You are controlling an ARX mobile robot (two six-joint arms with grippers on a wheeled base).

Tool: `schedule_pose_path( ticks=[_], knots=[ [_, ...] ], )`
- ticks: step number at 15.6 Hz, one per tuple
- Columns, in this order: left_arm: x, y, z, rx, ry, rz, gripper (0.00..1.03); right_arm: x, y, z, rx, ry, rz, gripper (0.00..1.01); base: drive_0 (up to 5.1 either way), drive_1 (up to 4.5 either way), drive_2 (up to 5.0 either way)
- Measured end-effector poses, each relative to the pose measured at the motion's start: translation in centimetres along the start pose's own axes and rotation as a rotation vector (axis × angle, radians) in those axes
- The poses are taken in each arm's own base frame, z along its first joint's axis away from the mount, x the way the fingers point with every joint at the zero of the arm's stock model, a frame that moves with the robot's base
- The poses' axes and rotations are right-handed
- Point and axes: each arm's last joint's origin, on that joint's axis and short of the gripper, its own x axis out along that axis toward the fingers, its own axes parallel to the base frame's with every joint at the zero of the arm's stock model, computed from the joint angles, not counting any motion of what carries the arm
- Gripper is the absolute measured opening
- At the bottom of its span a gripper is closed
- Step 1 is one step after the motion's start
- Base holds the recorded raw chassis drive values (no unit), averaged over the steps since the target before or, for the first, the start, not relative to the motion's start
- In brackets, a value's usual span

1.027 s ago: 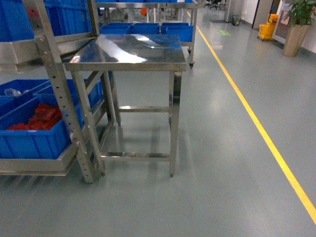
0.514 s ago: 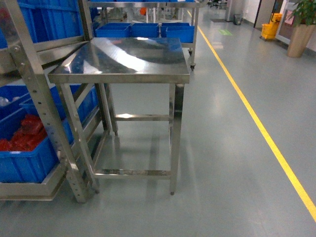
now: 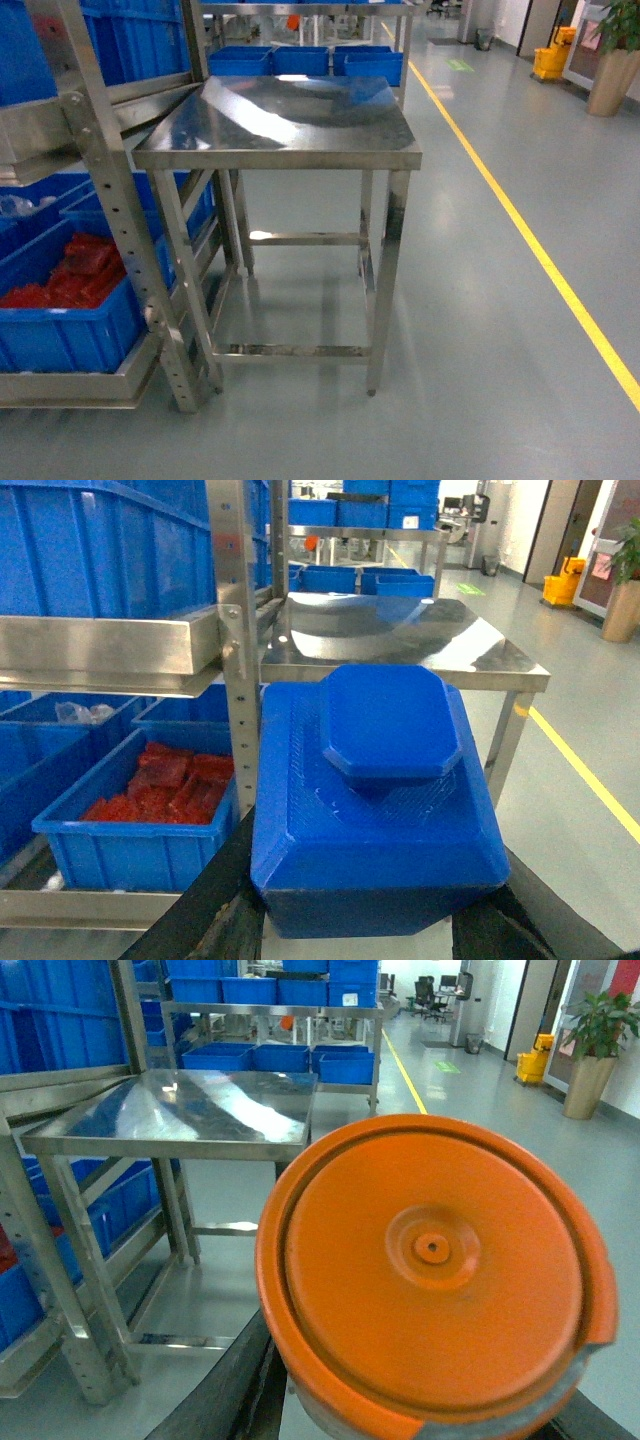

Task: Sort blue parts and orange caps into right shelf containers

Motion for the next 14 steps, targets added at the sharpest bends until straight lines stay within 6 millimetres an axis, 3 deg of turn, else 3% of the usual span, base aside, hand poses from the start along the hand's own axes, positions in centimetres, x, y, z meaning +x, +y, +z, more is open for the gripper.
schedule_pose_path(
  ticks=[14],
  knots=[
    [0.00,0.00,0.00,0.000,0.000,0.000,0.42,0.00,0.01,-0.01,0.000,0.002,0.002,0.42,-5.0,2.44,2.4]
  ],
)
